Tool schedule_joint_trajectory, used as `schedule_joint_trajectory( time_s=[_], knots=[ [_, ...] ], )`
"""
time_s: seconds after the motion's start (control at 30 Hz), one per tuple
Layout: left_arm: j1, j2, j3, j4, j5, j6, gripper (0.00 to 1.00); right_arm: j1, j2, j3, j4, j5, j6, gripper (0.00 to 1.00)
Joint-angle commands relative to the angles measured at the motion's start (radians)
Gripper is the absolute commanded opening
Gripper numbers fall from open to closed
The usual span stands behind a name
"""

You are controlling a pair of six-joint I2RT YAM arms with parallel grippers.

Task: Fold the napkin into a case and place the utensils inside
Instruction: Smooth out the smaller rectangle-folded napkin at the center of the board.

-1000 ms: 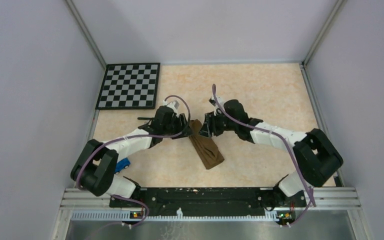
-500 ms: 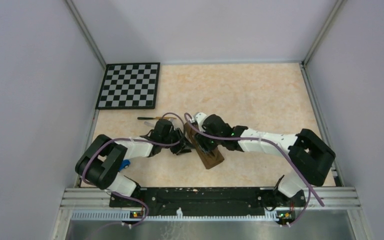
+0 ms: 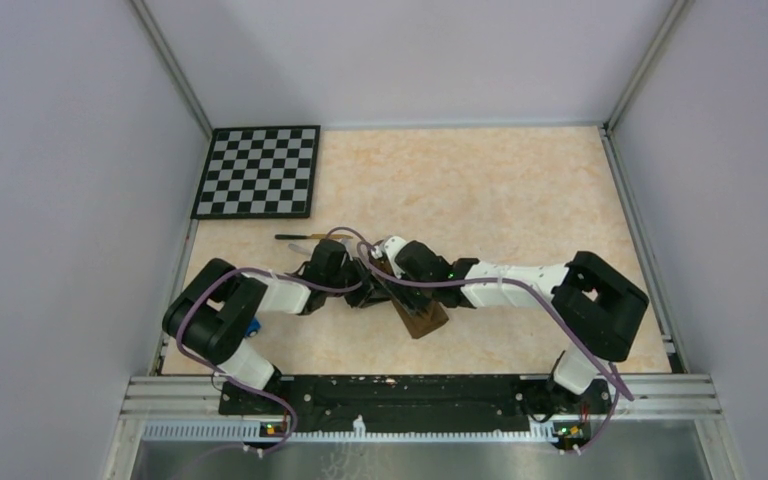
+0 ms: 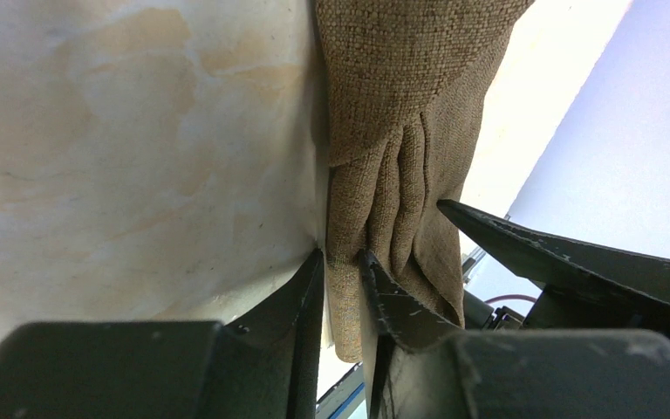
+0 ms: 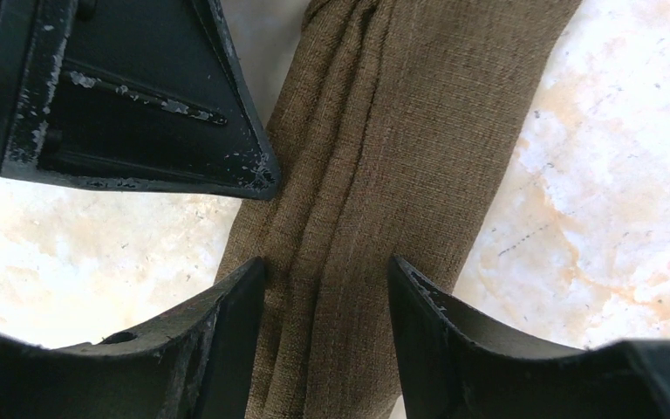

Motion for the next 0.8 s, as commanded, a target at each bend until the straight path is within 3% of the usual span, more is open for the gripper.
schedule_joint_trajectory(
  time_s=[0.0,0.3,0.4,0.67,0.77],
  knots=[
    [-0.006,0.013,-0.024,0.029,-0.022,-0.003,0.23,0.025,0.026,0.052,0.033,0.015,0.002,0.53],
    [-0.023,0.016,-0.044,0.039,-0.038,-0.013,0.17,0.03,0.061,0.044,0.072,-0.007,0.034,0.54],
    [-0.028,0.021,-0.048,0.045,-0.038,-0.014,0.16,0.033,0.075,0.044,0.07,0.029,0.043,0.49],
    [-0.042,0.04,-0.057,0.068,-0.048,-0.029,0.13,0.041,0.02,0.068,0.05,0.041,0.065,0.01],
    [-0.044,0.031,-0.065,0.072,-0.062,-0.038,0.1,0.041,-0.009,0.097,0.009,0.012,0.094,0.0]
  ],
)
